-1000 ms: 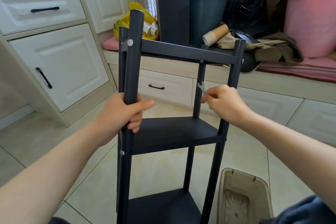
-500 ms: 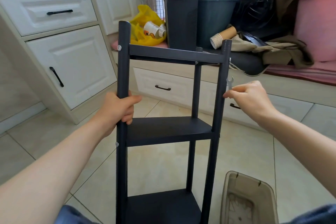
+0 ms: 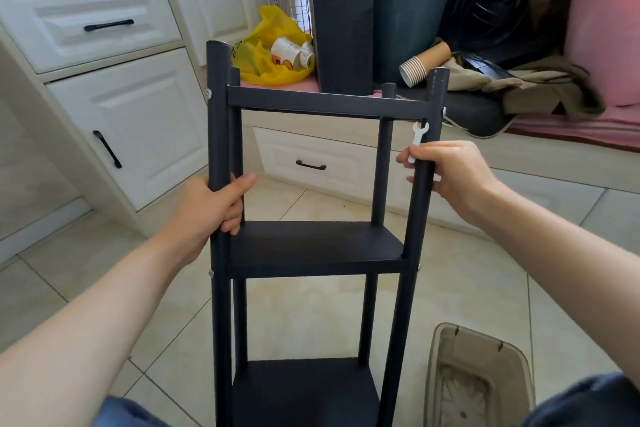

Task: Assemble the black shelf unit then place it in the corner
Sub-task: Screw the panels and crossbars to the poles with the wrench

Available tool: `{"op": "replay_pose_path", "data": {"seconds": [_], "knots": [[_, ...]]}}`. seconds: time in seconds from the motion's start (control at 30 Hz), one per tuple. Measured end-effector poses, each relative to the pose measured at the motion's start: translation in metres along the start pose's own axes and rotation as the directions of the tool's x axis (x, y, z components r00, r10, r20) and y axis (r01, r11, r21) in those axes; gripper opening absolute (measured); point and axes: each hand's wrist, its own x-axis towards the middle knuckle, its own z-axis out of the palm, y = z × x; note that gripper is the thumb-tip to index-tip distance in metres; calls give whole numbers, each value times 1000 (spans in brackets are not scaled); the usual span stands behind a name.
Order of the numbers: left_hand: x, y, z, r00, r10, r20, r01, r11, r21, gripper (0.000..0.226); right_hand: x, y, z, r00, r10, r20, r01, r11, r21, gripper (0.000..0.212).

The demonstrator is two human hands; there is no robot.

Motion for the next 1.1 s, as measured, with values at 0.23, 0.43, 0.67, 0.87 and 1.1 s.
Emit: {"op": "replay_pose_path", "data": {"seconds": [0.23,0.43,0.67,0.87,1.1], "knots": [[13,-17,-11,990,21,-142,-8,996,90,38,-6,-2,13,997,-80,10,80,997,22,33],[20,-30,-24,969,8,-245,13,996,85,32,-29,-23,27,977,-179,119,172,983,68,40],[27,-36,-29,929,-43,-368,55,998,22,15,-53,-36,48,949,-229,215,201,969,146,30],[29,-30,-26,929,-5,-370,31,997,66,17,-61,-38,58,940,-220,262,187,971,147,36],[29,-18,-20,923,-88,-375,143,982,121,67,-58,-44,58,910,-180,374,120,977,179,22]]}}
